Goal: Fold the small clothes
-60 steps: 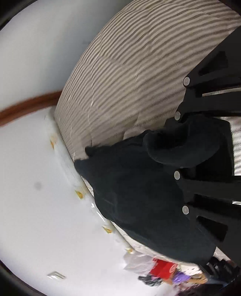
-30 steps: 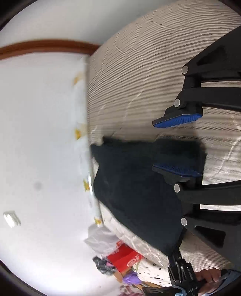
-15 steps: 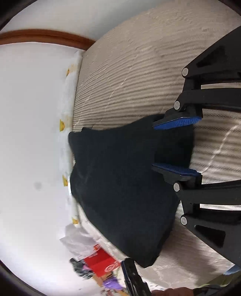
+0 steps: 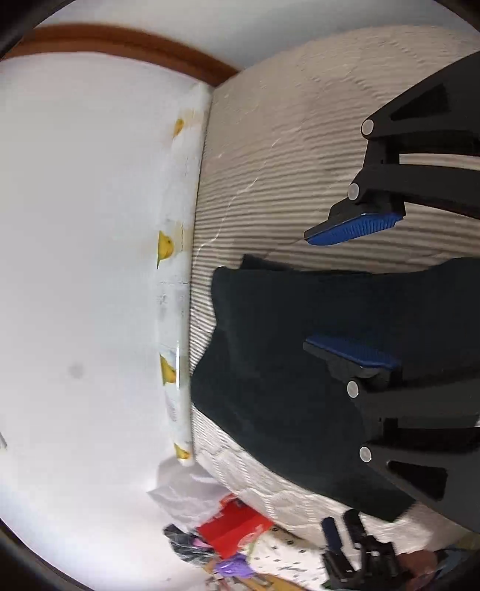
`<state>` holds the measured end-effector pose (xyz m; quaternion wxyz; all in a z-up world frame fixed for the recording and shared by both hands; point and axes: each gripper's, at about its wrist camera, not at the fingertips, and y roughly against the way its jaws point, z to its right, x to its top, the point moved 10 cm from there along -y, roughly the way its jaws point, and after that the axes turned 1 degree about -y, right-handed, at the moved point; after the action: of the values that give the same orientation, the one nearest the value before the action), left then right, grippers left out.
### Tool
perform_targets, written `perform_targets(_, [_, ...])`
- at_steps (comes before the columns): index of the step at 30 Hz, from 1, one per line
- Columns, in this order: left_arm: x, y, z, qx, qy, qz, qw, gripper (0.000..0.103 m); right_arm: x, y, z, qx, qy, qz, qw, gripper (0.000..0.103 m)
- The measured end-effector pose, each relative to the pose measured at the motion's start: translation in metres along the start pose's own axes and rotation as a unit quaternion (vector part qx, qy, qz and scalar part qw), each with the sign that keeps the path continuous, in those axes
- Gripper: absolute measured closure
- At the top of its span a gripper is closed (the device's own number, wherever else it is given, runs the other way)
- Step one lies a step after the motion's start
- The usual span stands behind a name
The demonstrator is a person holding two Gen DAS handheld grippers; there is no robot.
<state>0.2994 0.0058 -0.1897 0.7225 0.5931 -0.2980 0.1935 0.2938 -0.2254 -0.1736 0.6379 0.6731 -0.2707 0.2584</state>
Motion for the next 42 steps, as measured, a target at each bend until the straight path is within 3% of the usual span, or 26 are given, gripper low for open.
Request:
perform_targets(6, [0.028,-0.016,-0.017,0.016,0.0,0.002,0.9999,0.051,0.032,-0.06,0.015,0.03,-0.063,-0.035,0.997,0.052])
perform_targets(14, [0.041,-0.043,-0.026,0.017,-0.003,-0.009,0.9998,0.051,0.035,-0.124,0.023,0.062,-0.128,-0.077,0.987,0.052])
perform_targets(15, [0.041,-0.047,-0.027,0.016,-0.002,-0.011,0.9998,0.051,0.035,-0.128,0.023,0.068,-0.133,-0.081,0.985,0.054])
perform_targets(18, [0.04,-0.054,-0.026,0.016,-0.003,-0.017,0.9997,0.051,0.041,-0.13,0.015,0.096,-0.118,-0.078,0.985,0.088])
perform_targets(21, [0.038,-0.055,-0.025,0.011,0.002,-0.019,0.9998,0.051,0.058,-0.112,0.018,0.086,-0.077,-0.024,0.993,0.09])
perform_targets(26, [0.035,-0.052,-0.021,0.013,0.0,-0.026,0.9996,0.05,0.048,-0.129,0.032,0.067,-0.098,-0.059,0.991,0.087])
perform_targets(28, [0.033,-0.051,-0.02,0.013,-0.002,-0.027,0.9995,0.05,0.048,-0.121,0.035,0.042,-0.083,-0.055,0.994,0.074])
perform_targets(30, [0.032,-0.048,-0.02,0.016,-0.004,-0.027,0.9995,0.05,0.049,-0.102,0.04,0.017,-0.078,-0.043,0.996,0.071])
perform_targets(33, [0.031,-0.047,-0.019,0.014,0.003,-0.027,0.9995,0.049,0.04,-0.077,0.036,0.021,-0.062,-0.045,0.997,0.067])
perform_targets(37, [0.03,-0.046,-0.013,0.002,0.007,-0.029,0.9996,0.049,0.012,-0.052,0.023,0.04,-0.042,-0.053,0.997,0.053])
perform_targets(42, [0.026,-0.044,-0.008,-0.008,-0.005,-0.031,0.9995,0.048,-0.03,-0.042,0.016,0.052,-0.055,-0.07,0.995,0.054])
